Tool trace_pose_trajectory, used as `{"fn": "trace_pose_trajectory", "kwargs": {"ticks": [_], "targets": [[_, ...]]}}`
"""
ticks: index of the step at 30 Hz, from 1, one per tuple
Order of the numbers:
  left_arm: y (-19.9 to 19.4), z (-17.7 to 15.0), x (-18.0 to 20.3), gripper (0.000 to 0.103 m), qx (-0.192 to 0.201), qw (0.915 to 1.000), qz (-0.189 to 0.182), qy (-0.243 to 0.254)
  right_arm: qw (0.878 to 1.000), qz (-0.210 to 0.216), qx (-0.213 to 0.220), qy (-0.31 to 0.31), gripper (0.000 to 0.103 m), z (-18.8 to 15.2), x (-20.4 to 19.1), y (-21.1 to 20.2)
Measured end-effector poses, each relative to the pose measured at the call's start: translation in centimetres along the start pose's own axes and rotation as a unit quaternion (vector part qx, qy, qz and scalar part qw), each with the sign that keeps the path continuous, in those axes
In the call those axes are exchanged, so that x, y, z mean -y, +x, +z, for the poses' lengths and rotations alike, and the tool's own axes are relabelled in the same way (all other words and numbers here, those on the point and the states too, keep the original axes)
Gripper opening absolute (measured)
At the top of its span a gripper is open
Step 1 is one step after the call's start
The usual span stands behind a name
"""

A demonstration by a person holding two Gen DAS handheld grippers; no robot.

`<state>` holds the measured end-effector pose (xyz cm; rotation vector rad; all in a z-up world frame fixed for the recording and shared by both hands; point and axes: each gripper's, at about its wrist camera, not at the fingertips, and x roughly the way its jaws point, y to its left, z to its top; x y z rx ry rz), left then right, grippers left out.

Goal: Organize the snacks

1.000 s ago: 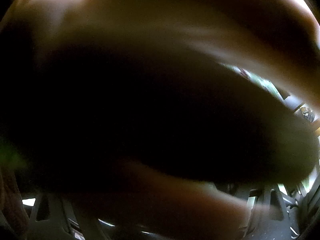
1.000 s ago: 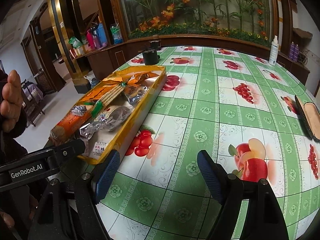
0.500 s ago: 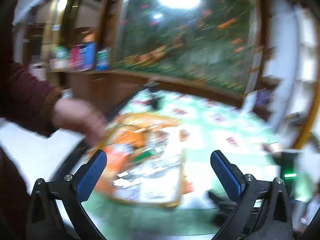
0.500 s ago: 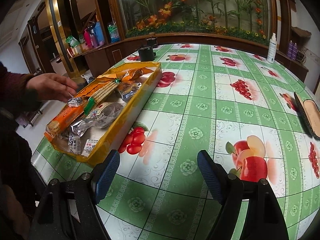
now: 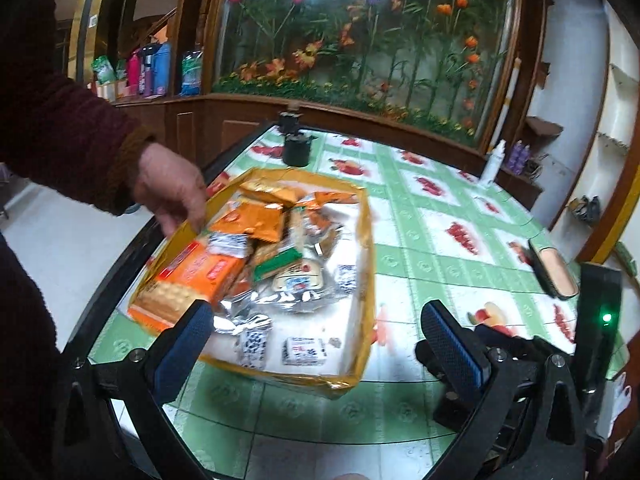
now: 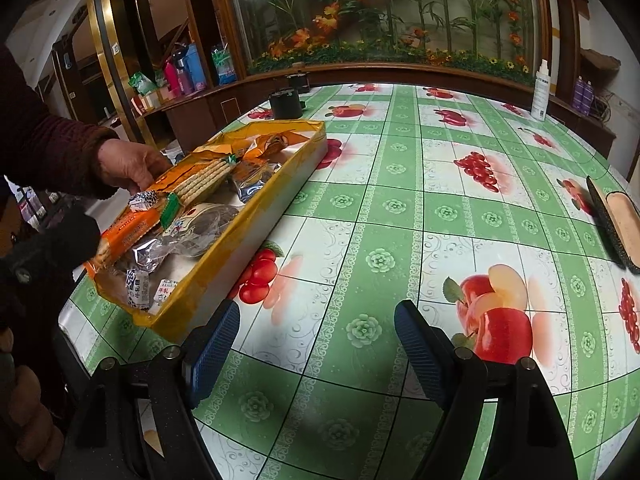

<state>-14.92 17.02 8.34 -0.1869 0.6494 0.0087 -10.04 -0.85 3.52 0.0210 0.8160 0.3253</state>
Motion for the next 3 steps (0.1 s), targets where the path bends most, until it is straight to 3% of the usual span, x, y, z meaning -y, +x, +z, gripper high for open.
{"fn": "trace_pose_trajectory", "kwargs": {"ticks": [3], "targets": [[-0.58,-0.36,-0.2,0.103,-0.005,0.9996,0.026,0.006,1.0,0.0,0.0,0.001,0.083,-0.01,0.06,-0.04]]}}
